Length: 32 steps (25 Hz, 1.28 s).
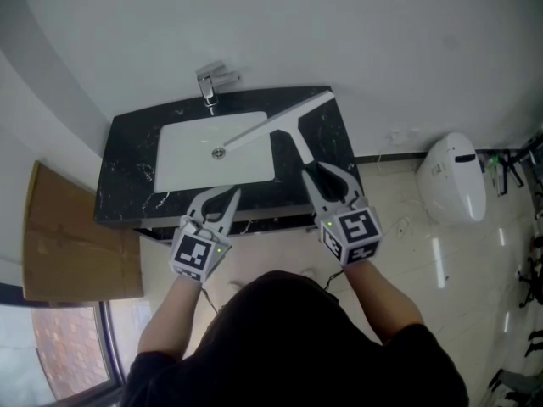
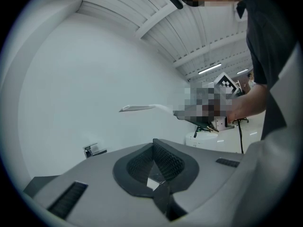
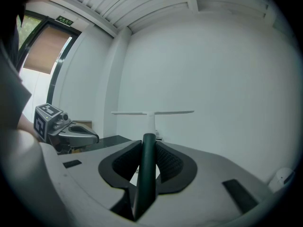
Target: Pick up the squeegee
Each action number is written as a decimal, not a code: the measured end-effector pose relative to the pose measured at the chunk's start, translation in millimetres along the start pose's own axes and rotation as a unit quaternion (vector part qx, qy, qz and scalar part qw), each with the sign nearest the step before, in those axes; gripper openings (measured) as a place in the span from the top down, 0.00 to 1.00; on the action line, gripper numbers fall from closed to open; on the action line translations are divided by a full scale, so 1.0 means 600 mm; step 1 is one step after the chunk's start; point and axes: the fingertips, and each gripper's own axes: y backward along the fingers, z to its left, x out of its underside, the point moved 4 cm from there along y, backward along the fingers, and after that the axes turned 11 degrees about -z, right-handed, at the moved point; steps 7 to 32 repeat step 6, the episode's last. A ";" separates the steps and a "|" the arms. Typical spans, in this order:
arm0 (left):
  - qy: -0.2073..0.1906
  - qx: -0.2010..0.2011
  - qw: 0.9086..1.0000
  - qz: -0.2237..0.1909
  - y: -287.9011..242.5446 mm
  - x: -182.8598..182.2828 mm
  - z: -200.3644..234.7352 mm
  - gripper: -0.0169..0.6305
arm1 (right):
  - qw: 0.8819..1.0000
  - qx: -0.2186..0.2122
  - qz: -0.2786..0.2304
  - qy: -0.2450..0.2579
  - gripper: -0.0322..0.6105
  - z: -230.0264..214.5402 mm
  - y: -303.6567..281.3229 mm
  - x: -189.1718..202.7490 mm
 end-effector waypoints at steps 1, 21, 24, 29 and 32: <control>0.000 0.000 1.000 0.000 0.000 0.000 0.000 0.97 | 1.000 0.000 0.000 0.000 0.79 0.000 0.000 0.000; 0.001 -0.002 1.000 0.000 -0.002 0.000 0.002 0.97 | 1.000 0.000 -0.001 -0.003 0.79 -0.001 -0.001 -0.003; 0.001 -0.002 1.000 0.000 -0.002 0.000 0.002 0.97 | 1.000 0.000 -0.001 -0.003 0.79 -0.001 -0.001 -0.003; 0.001 -0.002 1.000 0.000 -0.002 0.000 0.002 0.97 | 1.000 0.000 -0.001 -0.003 0.79 -0.001 -0.001 -0.003; 0.001 -0.002 1.000 0.000 -0.002 0.000 0.002 0.97 | 1.000 0.000 -0.001 -0.003 0.79 -0.001 -0.001 -0.003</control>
